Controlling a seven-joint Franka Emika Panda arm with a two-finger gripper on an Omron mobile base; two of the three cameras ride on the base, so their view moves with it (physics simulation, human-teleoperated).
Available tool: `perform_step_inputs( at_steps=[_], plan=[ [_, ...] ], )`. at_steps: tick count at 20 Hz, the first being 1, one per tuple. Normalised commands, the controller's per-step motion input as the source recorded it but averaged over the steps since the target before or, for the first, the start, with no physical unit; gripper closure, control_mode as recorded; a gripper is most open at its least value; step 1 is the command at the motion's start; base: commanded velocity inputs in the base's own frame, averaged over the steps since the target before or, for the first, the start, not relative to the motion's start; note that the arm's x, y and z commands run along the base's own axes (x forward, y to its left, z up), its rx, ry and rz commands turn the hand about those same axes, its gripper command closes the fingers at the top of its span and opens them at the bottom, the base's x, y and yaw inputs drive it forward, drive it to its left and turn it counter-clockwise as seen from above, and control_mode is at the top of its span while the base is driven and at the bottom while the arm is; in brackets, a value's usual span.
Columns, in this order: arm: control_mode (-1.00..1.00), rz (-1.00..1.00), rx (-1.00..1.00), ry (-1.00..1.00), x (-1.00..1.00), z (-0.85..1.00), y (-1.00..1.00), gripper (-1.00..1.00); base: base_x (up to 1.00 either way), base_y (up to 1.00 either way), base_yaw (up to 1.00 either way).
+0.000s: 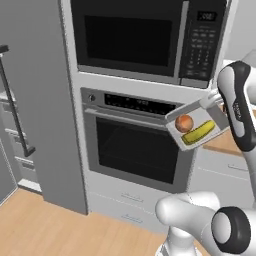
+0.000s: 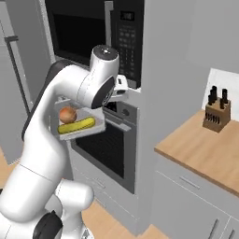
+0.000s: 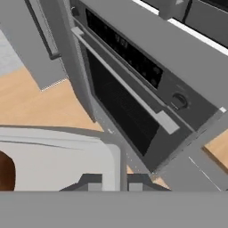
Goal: Take the meat container that has the fish and place it on the second highest rack of the freezer. Then take the vegetable container that has the onion and cucumber and place it on the highest rack of the freezer.
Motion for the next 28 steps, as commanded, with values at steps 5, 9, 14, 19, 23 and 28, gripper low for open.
perform_step_inputs(
  at_steps=[5, 9, 14, 19, 23, 28],
  plan=[
    [1.0, 0.0, 0.0, 0.0, 0.0, 0.0, 0.0, 1.0, 0.01, 1.0, -0.03],
    [1.0, 0.0, 0.0, 0.0, 0.0, 0.0, 0.0, 1.0, 0.03, 1.0, -0.16],
    [1.0, 0.0, 0.0, 0.0, 0.0, 0.0, 0.0, 1.0, 0.13, 1.0, -0.37],
    [1.0, 0.0, 0.0, 0.0, 0.0, 0.0, 0.0, 1.0, 0.34, 1.0, -0.32],
    [1.0, 0.0, 0.0, 0.0, 0.0, 0.0, 0.0, 1.0, 0.07, 1.0, -0.25],
    [1.0, 0.0, 0.0, 0.0, 0.0, 0.0, 0.0, 1.0, 0.23, 1.0, -0.19]
  ],
)
